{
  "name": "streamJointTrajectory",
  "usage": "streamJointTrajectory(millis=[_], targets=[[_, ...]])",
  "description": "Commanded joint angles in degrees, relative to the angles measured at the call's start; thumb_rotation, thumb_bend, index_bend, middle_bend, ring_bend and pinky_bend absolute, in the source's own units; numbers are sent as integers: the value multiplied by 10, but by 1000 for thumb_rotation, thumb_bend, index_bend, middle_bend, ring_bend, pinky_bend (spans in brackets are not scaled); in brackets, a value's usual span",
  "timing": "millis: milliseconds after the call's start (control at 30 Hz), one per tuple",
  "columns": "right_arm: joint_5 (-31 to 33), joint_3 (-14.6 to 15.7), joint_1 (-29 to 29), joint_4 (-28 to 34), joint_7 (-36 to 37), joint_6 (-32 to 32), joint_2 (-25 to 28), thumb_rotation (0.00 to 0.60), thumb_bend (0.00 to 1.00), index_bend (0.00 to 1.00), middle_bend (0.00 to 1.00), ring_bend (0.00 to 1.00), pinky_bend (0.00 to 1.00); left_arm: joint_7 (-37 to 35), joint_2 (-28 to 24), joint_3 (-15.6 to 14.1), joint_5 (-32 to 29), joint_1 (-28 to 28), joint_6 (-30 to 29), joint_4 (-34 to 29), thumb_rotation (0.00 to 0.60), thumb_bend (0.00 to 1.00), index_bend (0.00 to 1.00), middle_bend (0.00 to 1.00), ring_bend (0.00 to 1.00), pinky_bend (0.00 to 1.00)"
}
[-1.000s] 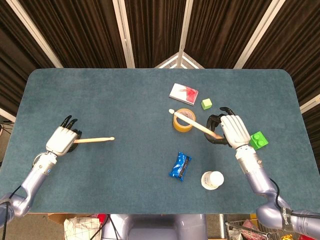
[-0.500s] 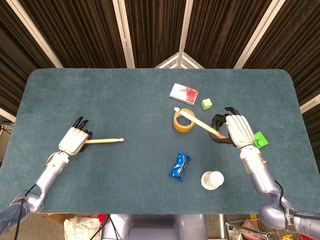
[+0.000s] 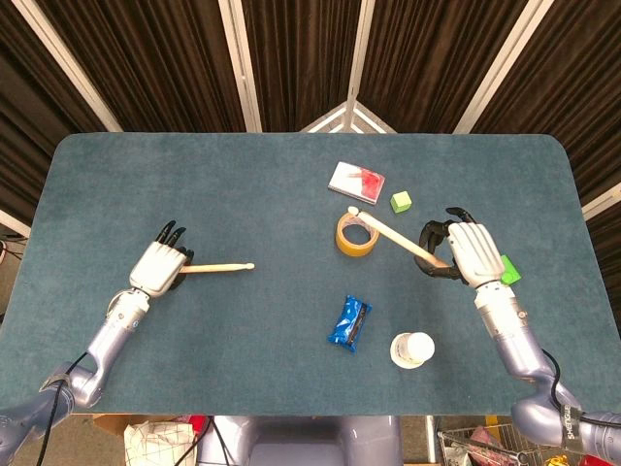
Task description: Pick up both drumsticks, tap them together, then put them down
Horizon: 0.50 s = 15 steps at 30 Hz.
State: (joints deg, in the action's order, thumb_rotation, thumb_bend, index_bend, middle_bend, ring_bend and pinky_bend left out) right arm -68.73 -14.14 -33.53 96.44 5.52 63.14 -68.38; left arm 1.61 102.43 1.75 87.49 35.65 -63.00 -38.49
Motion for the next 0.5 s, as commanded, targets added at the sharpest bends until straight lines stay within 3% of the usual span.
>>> streamJointTrajectory(millis=[33,500], targets=[[0,0,1,-2,1,-1,-1,600,456,746,648,508,153,4,1,-2,2,1,-2,0,600,514,651,600,119,4],[-2,-3,3,-8,3,-6,-4,600,456,746,648,508,153,8,1,-5,-3,1,15,-3,600,513,575,546,106,4]])
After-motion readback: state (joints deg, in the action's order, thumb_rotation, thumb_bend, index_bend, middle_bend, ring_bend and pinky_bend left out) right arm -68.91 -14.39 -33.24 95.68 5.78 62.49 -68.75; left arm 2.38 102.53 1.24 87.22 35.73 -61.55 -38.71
